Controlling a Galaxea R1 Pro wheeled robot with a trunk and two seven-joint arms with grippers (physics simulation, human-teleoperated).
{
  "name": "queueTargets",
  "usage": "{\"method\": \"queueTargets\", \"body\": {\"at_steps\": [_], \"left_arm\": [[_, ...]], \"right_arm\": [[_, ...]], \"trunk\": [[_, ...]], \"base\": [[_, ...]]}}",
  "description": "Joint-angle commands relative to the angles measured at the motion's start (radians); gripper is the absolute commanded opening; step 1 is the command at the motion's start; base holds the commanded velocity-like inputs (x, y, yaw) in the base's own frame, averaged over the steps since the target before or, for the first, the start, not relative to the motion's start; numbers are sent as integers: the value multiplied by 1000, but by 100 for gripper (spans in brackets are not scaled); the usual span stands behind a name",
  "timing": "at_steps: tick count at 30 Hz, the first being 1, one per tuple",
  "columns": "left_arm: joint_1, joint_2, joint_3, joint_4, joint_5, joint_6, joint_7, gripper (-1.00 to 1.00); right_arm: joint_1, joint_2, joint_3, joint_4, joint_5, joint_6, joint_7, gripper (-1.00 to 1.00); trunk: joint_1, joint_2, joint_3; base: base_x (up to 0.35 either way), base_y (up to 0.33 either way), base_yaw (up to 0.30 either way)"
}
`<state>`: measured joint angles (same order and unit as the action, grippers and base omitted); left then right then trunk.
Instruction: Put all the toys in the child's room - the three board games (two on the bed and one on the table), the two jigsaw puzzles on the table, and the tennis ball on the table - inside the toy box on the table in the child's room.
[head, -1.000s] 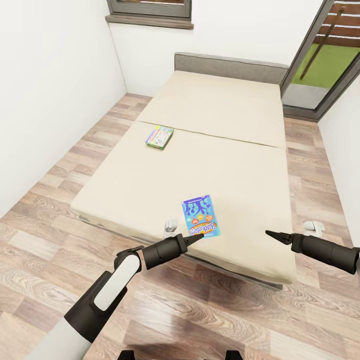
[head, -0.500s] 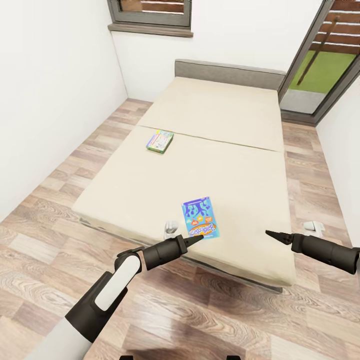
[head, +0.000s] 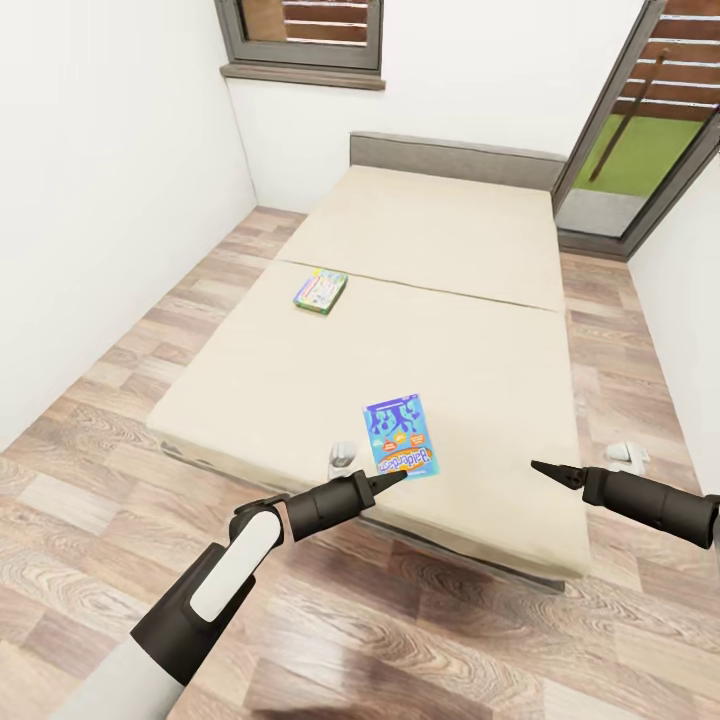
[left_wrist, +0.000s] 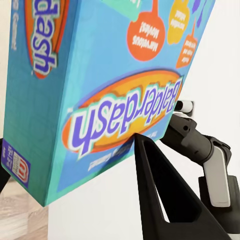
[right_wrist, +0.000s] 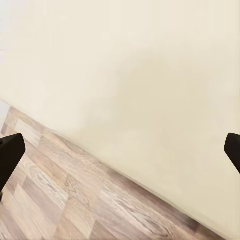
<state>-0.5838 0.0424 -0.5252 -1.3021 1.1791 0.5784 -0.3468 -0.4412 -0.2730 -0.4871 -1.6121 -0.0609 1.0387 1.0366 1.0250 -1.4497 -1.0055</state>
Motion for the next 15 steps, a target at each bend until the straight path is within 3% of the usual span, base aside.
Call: {"method": "queueTargets", "body": {"at_steps": [1,15], "left_arm": [[-1,1,-1,0,4,3,-1,-100],[0,1,-1,1,6,3,-9,-100]], "right_arm": [[-1,0,-1,0,-6,8,-1,100],[-1,0,-1,0,-7,8,-1,100]], "trunk": [[0,0,1],[0,0,24]], "base": [[0,0,0],[0,0,0]]}}
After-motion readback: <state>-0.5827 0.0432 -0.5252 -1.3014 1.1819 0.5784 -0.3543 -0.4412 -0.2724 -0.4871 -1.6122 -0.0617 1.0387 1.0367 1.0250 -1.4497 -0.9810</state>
